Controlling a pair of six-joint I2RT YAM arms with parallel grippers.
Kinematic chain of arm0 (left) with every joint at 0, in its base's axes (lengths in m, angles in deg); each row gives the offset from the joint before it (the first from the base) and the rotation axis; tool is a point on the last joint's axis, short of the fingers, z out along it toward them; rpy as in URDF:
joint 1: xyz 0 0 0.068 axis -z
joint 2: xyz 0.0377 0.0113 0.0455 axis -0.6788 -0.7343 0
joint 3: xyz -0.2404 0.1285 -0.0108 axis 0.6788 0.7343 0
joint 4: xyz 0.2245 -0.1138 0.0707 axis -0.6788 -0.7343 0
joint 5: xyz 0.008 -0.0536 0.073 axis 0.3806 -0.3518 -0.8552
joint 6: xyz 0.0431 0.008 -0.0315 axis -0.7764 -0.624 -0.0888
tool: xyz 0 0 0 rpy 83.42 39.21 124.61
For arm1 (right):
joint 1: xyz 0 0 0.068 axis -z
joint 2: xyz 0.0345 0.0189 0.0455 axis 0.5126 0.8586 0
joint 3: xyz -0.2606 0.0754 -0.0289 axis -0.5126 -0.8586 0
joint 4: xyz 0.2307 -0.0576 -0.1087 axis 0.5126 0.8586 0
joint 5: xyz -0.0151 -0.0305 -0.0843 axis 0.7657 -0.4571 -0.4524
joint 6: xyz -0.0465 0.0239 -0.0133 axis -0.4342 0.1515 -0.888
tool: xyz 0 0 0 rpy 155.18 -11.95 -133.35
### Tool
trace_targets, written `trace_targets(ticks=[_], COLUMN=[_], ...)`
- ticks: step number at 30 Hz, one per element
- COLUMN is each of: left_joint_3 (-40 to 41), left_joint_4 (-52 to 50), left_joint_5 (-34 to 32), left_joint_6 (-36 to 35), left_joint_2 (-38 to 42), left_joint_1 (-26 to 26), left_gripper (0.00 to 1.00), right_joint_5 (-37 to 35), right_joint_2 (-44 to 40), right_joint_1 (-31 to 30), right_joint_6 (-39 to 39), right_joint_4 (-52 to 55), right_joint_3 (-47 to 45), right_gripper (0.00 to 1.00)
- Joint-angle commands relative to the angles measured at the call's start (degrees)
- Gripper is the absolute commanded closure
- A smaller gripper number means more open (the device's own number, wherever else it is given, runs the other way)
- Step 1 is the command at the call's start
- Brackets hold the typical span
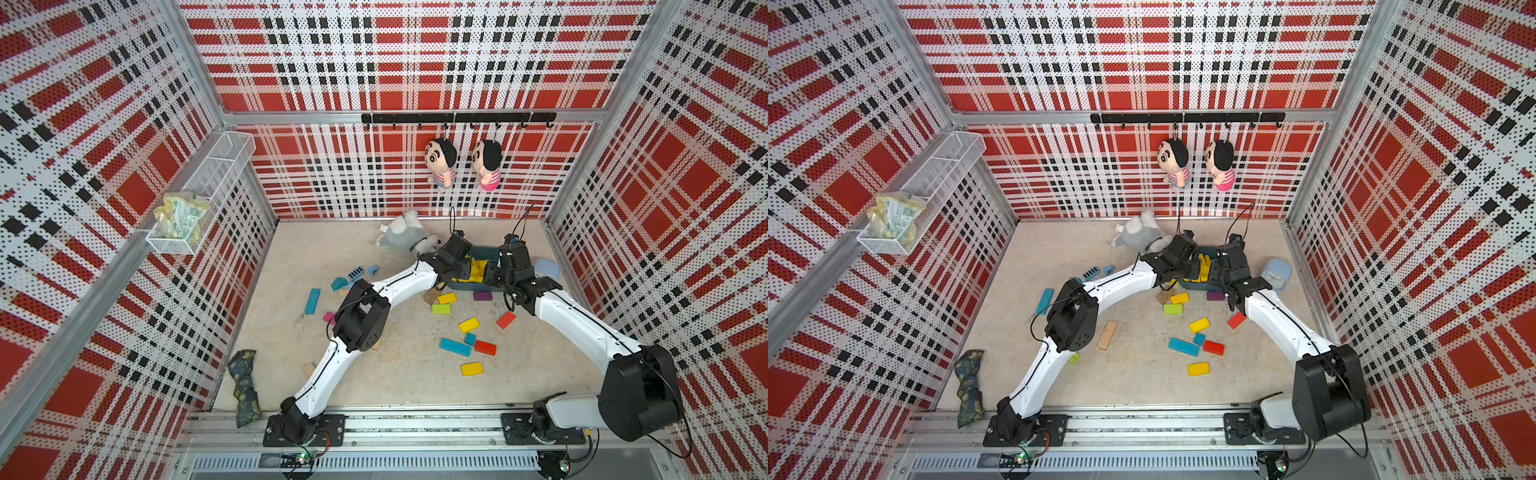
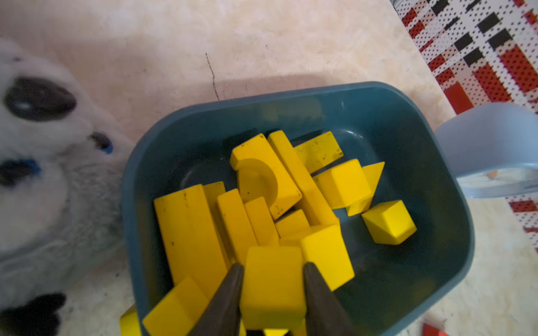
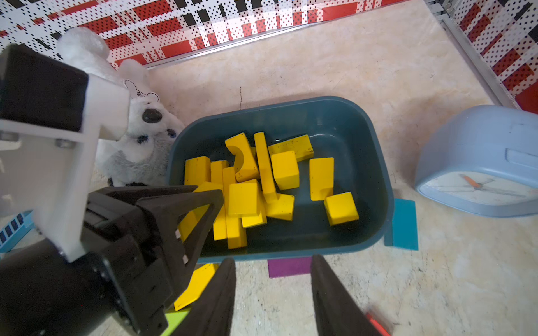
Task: Pick out the yellow building blocks
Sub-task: Place the building block in the storage box.
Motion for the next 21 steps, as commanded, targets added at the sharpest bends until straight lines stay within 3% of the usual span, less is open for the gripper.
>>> trace_targets(ticks=[1,6,11,21], left_joint_3=[-0.6,-0.6,2.7,29.7], left_joint_4=[1.6,2.1,5.2,21.1], left_joint_5=[0.2,-0.7,-2.5,-9.0], left_joint_6=[0.4,0.3,0.2,9.2], left_joint_2=[0.1,1.7,7.2,25.7], left_joint_1=[-0.2,-0.2,-0.3,-4.8], left_gripper=[0.49,0.46,0.46,0.45], right_joint_5=[-1.2,-1.0,4.2,4.0], right_joint_2=[-2.0,-2.5,-1.7,0.6], right_joint_1=[0.5,0.5,0.3,-9.1], right_joint_6=[0.3,0.0,-2.0,2.9], right_joint_4=[1.1,1.0,1.3,8.8], right_joint_3=[-0.6,-0.8,-0.3,-1.4], right_gripper=[0.54,0.54,0.54,0.52])
